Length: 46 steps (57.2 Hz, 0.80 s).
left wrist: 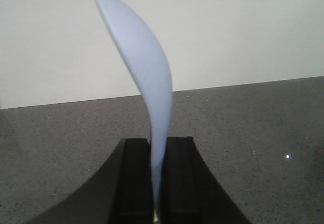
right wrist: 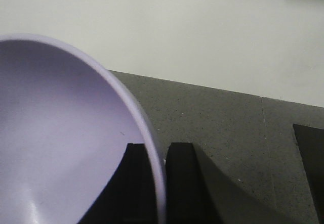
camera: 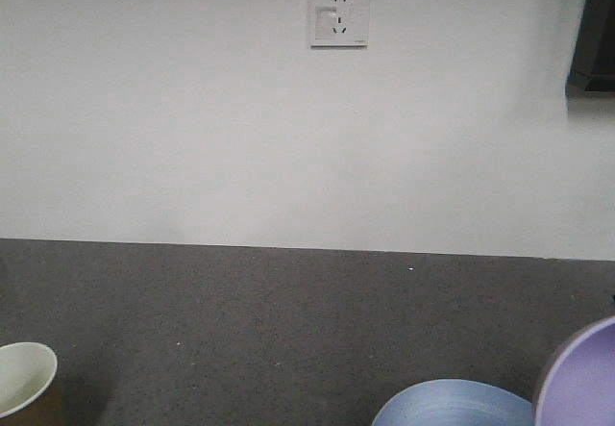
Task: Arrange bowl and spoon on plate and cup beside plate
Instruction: 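Lower the lavender bowl onto the light blue plate with the right gripper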
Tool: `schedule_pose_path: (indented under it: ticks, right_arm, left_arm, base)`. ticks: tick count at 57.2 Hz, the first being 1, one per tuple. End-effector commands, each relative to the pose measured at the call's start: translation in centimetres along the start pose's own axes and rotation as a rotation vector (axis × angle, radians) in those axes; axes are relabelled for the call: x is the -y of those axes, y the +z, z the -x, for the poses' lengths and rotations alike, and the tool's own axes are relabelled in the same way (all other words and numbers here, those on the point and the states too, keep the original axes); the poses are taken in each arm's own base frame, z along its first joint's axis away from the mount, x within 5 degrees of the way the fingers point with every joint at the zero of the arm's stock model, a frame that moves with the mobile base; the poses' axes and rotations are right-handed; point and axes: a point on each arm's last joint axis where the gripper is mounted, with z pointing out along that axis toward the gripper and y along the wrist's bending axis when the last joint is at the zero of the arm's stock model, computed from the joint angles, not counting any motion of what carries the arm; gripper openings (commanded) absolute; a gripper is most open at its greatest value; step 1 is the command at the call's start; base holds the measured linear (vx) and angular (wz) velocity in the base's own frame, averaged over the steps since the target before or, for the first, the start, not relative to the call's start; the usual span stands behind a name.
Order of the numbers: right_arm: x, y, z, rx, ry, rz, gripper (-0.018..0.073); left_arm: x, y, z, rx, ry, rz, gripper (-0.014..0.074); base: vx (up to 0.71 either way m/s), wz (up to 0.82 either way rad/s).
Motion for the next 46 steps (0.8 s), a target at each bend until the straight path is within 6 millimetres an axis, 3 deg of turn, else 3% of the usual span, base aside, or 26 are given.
schedule_pose_path:
  ticks: [1, 46]
  right_arm:
    - [0.24, -0.32, 1.50, 0.100, 0.005, -0.027, -0.0008]
    - [-0.25, -0.31, 1.53, 0.103, 0.003, 0.038, -0.0008]
  left_arm:
    - [-0.06, -0.27, 1.65, 0.107, -0.018, 0.007, -0.0006]
    - [-0.06, -0.27, 1.68, 0.111, -0.019, 0.007, -0.0006]
  base:
    - [0.00, 0.00]
    - [0.00, 0.00]
